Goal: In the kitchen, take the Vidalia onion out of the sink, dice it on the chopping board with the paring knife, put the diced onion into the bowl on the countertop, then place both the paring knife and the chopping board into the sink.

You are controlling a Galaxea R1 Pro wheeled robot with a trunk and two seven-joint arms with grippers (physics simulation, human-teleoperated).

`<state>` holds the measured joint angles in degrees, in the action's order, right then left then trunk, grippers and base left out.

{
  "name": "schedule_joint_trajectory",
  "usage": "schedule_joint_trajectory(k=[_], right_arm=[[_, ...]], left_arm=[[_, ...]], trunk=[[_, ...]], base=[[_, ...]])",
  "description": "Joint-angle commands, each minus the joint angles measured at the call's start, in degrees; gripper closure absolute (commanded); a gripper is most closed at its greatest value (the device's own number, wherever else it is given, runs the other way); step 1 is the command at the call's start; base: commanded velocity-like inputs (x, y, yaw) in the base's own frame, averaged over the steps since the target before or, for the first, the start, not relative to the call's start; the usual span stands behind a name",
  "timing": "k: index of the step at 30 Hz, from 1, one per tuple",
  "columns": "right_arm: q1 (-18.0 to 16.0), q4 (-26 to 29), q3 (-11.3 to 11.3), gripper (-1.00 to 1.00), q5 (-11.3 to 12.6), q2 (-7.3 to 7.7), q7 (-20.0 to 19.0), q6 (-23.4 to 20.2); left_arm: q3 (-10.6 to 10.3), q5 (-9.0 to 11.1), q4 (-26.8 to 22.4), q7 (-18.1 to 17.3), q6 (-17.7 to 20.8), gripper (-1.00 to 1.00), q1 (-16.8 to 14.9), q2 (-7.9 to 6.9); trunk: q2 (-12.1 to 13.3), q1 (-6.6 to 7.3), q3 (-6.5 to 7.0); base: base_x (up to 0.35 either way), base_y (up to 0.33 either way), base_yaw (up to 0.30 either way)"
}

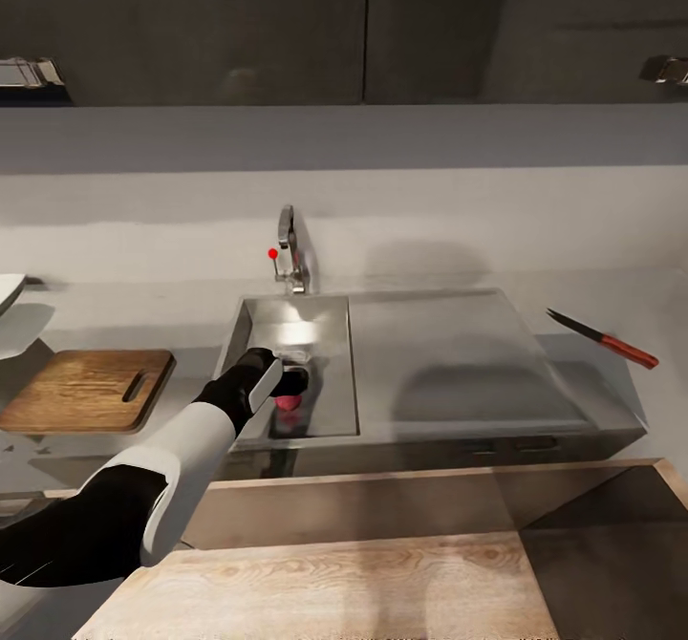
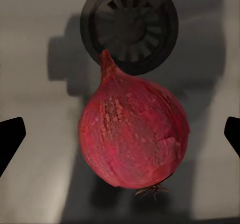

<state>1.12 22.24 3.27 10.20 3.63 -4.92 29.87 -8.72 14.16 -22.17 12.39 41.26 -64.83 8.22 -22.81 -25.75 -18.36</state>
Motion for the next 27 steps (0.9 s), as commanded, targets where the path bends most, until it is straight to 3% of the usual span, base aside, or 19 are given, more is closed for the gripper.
schedule_joint_trajectory(k=[1, 27], right_arm=[[0.0, 0.1, 0.3, -1.0, 0.6, 0.06, -0.2, 0.1], [0.0, 0.2, 0.4, -1.0, 0.4, 0.22, -0.3, 0.2]], left_arm=[[-0.4, 0.6, -0.1, 0.4, 0.2, -1.0, 0.0, -0.04], [-0.4, 0.6, -0.1, 0.4, 0.1, -1.0, 1.5, -0.11]], trunk=[[-0.1, -0.03, -0.18], [-0.1, -0.03, -2.17]], base=[[0.0, 0.0, 0.0], [0.01, -0.007, 0.0]])
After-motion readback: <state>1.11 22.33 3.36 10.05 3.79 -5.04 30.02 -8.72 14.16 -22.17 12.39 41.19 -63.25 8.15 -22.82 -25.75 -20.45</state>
